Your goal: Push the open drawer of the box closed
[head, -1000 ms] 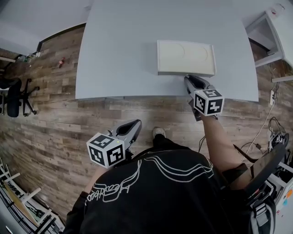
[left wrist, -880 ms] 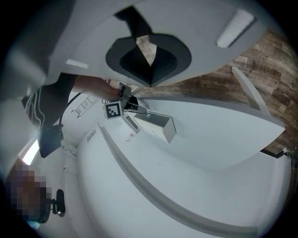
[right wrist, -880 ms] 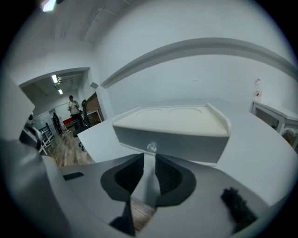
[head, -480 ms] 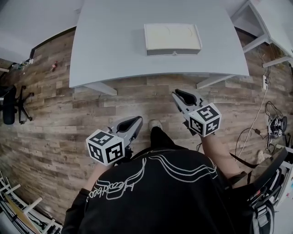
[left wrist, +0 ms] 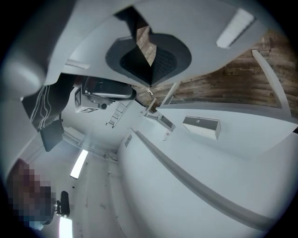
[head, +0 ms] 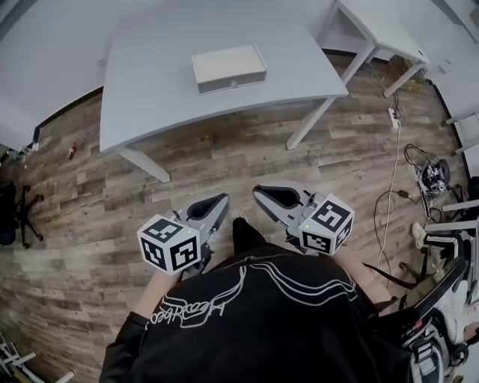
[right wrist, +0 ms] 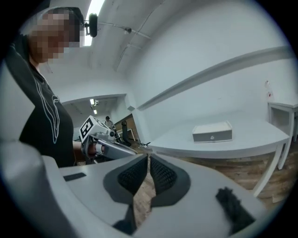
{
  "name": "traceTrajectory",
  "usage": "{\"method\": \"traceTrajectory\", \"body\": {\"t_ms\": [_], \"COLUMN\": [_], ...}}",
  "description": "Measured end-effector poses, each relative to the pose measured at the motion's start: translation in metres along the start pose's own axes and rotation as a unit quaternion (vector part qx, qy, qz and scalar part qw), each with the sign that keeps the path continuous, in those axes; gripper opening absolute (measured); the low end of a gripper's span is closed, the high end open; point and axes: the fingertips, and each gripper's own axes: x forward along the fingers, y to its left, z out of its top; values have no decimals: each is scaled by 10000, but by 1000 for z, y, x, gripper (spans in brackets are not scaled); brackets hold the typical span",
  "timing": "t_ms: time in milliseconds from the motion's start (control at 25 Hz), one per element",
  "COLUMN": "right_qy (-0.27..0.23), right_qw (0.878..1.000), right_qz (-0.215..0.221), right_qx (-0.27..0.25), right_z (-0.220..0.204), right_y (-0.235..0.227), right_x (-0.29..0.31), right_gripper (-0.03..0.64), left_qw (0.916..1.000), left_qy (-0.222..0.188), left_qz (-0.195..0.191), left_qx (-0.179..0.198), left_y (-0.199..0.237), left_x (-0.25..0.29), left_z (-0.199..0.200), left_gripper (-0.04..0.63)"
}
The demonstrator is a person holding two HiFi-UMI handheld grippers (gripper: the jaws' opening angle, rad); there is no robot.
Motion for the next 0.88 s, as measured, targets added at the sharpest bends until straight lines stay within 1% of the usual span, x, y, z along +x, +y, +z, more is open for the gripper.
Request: {"method": "traceTrajectory", "body": {"t_ms": [80, 200, 440, 560, 680, 880], "right_qy": [40, -24, -173, -190, -146, -167], "right_qw": [9999, 10000, 9996, 9990, 9989, 9986], "right_qz": [-2, 22, 150, 242, 310, 260], "right_qx": [-128, -30, 161, 309, 325, 437], "right_z": [-5, -10, -19, -20, -19, -24], "right_y": [22, 45, 65, 73, 78, 75], "right_x": [-15, -31, -43, -43, -43, -45], "right_gripper": [25, 17, 11, 11, 11, 11], "left_qw": [9997, 9987, 9972, 9972, 9974, 9976], "left_qy": [-17, -37, -172, -227, -230, -208], "left_qz": [-114, -194, -158, -143, -140, -146], "left_qx": [214, 465, 711, 696, 669, 641], "left_y": [-21, -45, -71, -76, -78, -78], "left_x": [-7, -17, -33, -41, -44, -44], "left_z": [-5, -11, -19, -20, -19, -19], "left_gripper": [5, 5, 5, 5, 5, 5]}}
